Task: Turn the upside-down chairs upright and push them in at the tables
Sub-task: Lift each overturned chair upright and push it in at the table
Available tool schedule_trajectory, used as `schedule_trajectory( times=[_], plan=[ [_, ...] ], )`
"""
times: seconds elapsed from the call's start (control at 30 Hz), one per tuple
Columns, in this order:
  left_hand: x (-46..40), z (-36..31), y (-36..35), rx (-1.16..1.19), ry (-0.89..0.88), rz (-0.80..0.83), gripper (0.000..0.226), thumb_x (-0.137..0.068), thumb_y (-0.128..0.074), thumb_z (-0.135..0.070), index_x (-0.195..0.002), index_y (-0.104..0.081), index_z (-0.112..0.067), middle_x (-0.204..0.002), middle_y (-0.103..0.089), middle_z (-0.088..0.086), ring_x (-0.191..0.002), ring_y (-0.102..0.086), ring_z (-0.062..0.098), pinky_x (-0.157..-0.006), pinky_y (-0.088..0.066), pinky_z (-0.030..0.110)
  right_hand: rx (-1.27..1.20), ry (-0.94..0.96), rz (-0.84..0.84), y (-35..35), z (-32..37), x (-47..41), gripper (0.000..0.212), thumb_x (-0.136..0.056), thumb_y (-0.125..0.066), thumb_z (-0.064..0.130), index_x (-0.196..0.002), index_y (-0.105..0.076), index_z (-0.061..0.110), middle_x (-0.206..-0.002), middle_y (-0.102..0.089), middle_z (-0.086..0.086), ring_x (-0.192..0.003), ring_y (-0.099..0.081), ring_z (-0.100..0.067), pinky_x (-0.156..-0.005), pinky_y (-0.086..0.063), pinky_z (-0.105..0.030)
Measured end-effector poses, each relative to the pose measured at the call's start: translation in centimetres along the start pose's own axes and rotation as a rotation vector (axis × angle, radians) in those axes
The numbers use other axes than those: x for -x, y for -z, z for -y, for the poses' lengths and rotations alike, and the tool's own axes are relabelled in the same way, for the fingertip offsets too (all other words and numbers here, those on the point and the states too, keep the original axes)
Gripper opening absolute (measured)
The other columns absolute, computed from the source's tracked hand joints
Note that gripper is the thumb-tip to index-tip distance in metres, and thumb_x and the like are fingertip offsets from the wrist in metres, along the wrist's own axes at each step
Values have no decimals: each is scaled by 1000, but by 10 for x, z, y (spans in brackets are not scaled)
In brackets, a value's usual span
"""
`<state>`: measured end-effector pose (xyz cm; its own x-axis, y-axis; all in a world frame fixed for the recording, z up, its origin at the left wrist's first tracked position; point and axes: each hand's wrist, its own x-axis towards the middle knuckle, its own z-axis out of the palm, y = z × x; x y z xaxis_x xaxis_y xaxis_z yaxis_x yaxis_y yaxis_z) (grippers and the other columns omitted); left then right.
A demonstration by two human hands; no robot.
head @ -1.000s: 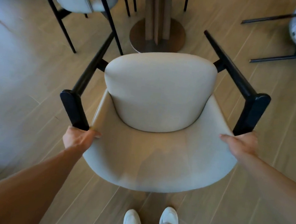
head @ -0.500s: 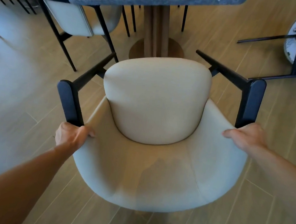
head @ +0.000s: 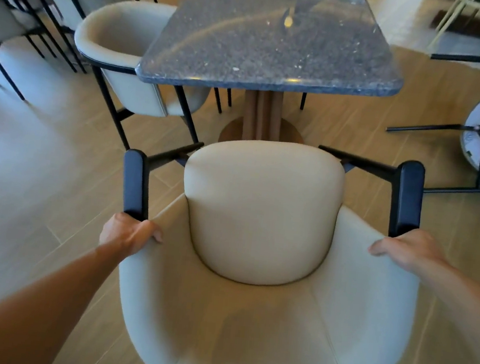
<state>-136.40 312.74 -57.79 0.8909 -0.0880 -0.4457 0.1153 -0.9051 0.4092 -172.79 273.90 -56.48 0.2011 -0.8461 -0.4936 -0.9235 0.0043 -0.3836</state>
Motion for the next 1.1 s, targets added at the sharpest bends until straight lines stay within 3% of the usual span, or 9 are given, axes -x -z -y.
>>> schedule_trajectory(
  times=[0.13,0.27,0.4,0.53,0.6,0.67,0.77,0.93,1.1],
  plan=[
    [-18,-28,6,31,-29,-73,82,-49,-88,-38,-111,-48,-3,-101,-61,15,-81,-61,32,-66,-57,42,25,-19,32,14,30,-18,43,-60,-93,37,-86,-73,9,-91,-68,-11,-83,-64,-31,-70,-50,-38],
    [-34,-45,7,44,-262,-146,134,-51,-86,-35,-160,-7,-31,-142,-43,12,-110,-55,46,-78,-50,49,52,-53,62,26,62,-35,44,-61,-92,33,-89,-72,5,-93,-69,-14,-84,-65,-33,-75,-53,-40],
    [-59,-72,15,11,-426,-164,136,-65,-79,-34,-153,21,-59,-162,-32,2,-112,-59,46,-78,-51,47,98,-93,56,39,95,-58,55,-62,-93,35,-98,-71,0,-102,-68,-18,-88,-65,-34,-80,-54,-42],
    [-70,-96,26,-23,-446,-160,124,-75,-74,-32,-151,18,-65,-120,-53,6,-81,-58,32,-70,-53,42,70,-60,-89,37,119,-66,93,-63,-95,28,-134,-42,2,-116,-57,-19,-89,-59,-34,-79,-52,-44],
    [-81,-107,31,-30,-426,-135,122,-77,-73,-33,-150,19,-66,-100,-49,2,-72,-52,24,-68,-55,44,92,96,-168,29,127,-65,126,-73,-93,28,-160,-2,24,-139,-44,-24,-105,-58,-41,-83,-48,-47],
    [-93,-118,34,-35,-418,-125,122,-77,-73,-33,-150,20,-66,-94,-46,-1,-70,-51,23,-66,-55,43,192,237,-194,25,134,-70,138,-80,-88,36,-154,28,51,-146,-34,-29,-109,-55,-45,-79,-43,-47],
    [-110,-133,35,-48,-434,-147,123,-74,-73,-34,-150,18,-67,-91,-43,-4,-69,-48,21,-64,-50,41,155,299,-232,31,148,-87,132,-80,-84,51,-148,28,63,-130,-44,-26,-92,-55,-36,-73,-42,-42],
    [-121,-143,35,-78,-452,-146,114,-66,-61,-49,-150,14,-69,-94,-46,2,-74,-51,27,-68,-52,45,49,308,-252,32,155,-104,131,-78,-86,48,-154,19,59,-58,-59,-9,-50,-60,-25,-45,-44,-30],
    [-125,-150,37,-128,-449,-145,138,-63,-87,-65,-151,19,-64,-100,-49,6,-81,-51,29,-69,-49,41,51,277,-252,35,154,-109,143,-69,-94,42,-151,21,63,-54,-58,-9,-48,-58,-22,-44,-42,-29]
  ],
)
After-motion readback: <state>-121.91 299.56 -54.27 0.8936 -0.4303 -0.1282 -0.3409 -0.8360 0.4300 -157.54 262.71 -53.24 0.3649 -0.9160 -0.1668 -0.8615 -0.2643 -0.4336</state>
